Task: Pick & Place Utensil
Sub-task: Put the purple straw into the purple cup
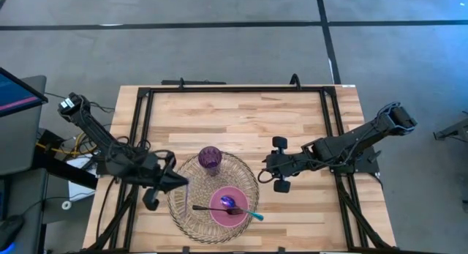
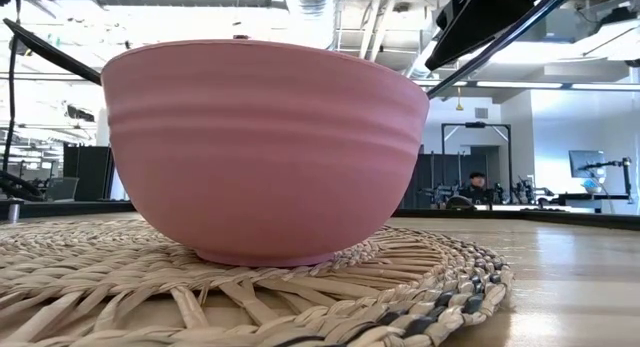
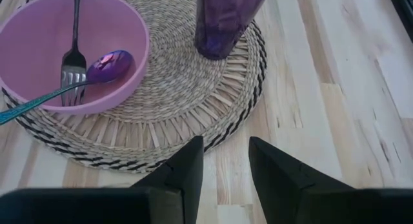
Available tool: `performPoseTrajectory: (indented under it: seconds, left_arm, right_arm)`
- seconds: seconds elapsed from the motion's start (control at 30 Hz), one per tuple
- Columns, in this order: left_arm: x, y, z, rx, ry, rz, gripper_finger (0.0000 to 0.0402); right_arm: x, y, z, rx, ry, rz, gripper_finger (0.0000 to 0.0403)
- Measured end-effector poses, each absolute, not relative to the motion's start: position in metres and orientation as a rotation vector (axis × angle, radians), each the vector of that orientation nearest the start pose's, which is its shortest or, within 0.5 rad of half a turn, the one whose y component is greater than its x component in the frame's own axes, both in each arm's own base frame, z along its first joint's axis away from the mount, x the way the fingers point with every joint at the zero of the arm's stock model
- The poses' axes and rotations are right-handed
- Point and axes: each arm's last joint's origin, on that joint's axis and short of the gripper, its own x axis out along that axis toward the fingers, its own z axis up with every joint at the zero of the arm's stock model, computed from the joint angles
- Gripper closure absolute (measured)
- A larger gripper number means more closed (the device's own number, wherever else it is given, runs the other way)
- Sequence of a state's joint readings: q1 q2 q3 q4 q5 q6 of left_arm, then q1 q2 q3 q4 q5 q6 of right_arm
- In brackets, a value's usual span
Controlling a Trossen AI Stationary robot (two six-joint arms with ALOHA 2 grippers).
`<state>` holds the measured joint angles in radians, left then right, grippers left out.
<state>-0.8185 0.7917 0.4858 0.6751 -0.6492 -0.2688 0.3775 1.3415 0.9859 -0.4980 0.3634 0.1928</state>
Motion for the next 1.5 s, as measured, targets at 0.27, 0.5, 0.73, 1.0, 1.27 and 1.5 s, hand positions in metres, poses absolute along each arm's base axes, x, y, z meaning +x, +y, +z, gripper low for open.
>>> performPoseTrajectory:
  seconds: [0.27, 0.5, 0.73, 1.0, 1.27, 1.5]
  left_arm:
    - [0.124, -0.109, 0.324, -0.262, -0.443, -0.215, 0.0396]
    - [0.123, -0.108, 0.332, 0.142, -0.636, -0.273, 0.0395]
    - [0.134, -0.104, 0.331, 0.352, -0.746, -0.308, 0.0397]
    - [0.144, -0.091, 0.332, 0.365, -0.736, -0.184, 0.0397]
    - [0.155, -0.079, 0.325, 0.355, -0.550, 0.060, 0.0396]
    - [0.156, -0.079, 0.323, 0.236, -0.534, 0.030, 0.0390]
  right_arm:
    - [0.258, 0.091, 0.261, -0.124, 0.784, -0.063, 0.0285]
    - [0.258, 0.091, 0.261, -0.124, 0.785, -0.063, 0.0285]
    - [0.258, 0.091, 0.260, -0.124, 0.785, -0.062, 0.0285]
    - [0.258, 0.091, 0.260, -0.124, 0.785, -0.062, 0.0285]
    - [0.258, 0.091, 0.260, -0.124, 0.785, -0.063, 0.0285]
    - [0.258, 0.091, 0.260, -0.133, 0.785, -0.060, 0.0285]
